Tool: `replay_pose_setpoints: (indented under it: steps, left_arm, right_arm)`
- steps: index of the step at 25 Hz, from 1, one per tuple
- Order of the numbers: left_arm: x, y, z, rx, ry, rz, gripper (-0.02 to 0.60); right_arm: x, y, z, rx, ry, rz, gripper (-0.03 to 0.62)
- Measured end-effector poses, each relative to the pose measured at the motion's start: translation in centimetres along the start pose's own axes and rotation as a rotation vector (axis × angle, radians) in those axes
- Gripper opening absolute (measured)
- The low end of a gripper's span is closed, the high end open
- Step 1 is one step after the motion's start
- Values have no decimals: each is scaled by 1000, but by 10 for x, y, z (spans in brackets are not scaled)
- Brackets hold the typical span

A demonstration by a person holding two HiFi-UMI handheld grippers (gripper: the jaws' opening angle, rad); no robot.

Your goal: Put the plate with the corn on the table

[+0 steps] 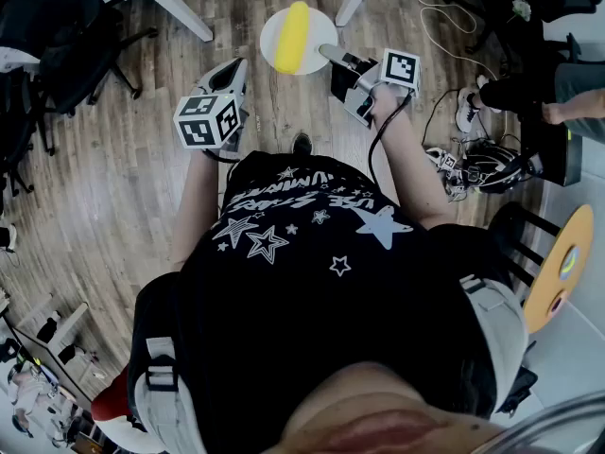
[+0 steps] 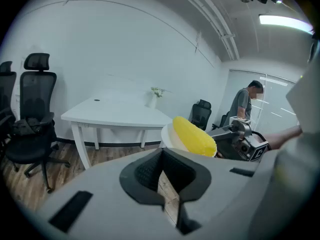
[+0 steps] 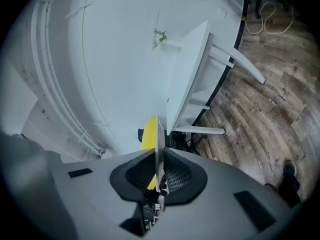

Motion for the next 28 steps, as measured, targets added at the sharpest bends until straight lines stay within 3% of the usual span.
replay_pose_setpoints:
  steps: [18, 28]
  left_arm:
    - [4, -4, 5, -2, -25, -50, 5]
    - [27, -6, 5, -26, -29, -32, 5]
  right_arm:
    - [0, -6, 3, -38, -18, -4, 35]
    - [4, -35, -1, -12, -40, -14, 34]
Point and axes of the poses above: the fingertips, and each gripper's own axes: x forward along the fingers, z to its left, y out of its underside, the point moved 3 cm from there along -x, backward along the fingers, and after that the axes turned 11 degrees about -z, right-handed, at the moved point
